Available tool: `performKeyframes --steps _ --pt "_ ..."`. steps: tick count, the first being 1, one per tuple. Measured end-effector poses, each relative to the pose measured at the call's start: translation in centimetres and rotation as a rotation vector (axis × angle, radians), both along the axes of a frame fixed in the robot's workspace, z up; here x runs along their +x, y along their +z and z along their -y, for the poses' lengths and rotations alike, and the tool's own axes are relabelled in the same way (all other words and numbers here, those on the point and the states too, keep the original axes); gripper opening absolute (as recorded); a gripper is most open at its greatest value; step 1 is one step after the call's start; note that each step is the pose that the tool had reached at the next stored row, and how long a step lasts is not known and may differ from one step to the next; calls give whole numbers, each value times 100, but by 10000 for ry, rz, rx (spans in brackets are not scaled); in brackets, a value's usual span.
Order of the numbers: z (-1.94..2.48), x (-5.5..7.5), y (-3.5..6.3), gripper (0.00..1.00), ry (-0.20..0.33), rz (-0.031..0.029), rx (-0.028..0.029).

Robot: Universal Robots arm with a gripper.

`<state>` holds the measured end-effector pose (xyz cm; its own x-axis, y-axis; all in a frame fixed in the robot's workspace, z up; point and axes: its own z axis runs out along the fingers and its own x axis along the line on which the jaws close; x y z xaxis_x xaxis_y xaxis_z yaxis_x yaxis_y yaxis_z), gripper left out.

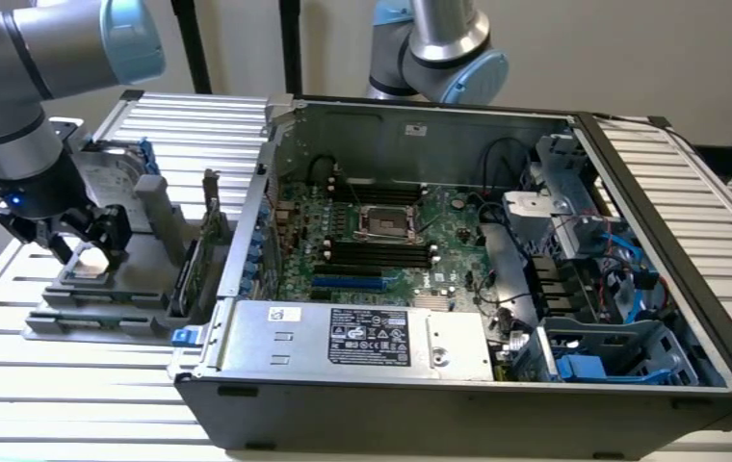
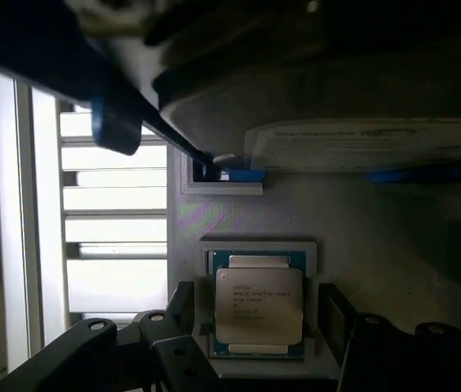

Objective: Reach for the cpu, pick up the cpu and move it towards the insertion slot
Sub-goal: 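Pick up the cpu and move it towards the insertion slot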

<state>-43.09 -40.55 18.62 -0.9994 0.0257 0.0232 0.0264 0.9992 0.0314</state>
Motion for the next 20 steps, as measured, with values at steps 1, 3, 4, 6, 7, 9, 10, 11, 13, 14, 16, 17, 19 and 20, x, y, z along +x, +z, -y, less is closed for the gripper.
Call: performKeyframes --steps 1,3,4,6,7,9,10,11,13,14,16,17,19,20 --pt "-1 0 -1 71 6 2 0" --pt "-1 0 0 71 35 2 -3" --pt "-1 0 -1 71 54 4 -3" --pt "-2 0 -1 71 96 11 -3" --pt "-2 0 -2 71 114 13 -3" --pt "-4 0 -3 71 143 15 -4" --pt "-4 0 -3 71 154 14 -5" --pt "-5 0 -4 71 164 14 -5" --pt "-7 0 -5 71 189 15 -8" --pt "-8 0 -6 71 200 16 -9" --pt "-11 0 -9 71 226 16 -9" --pt "-12 0 -9 71 238 15 -11" --pt "-14 0 -12 71 259 15 -13" --pt "-14 0 -13 71 265 16 -14"
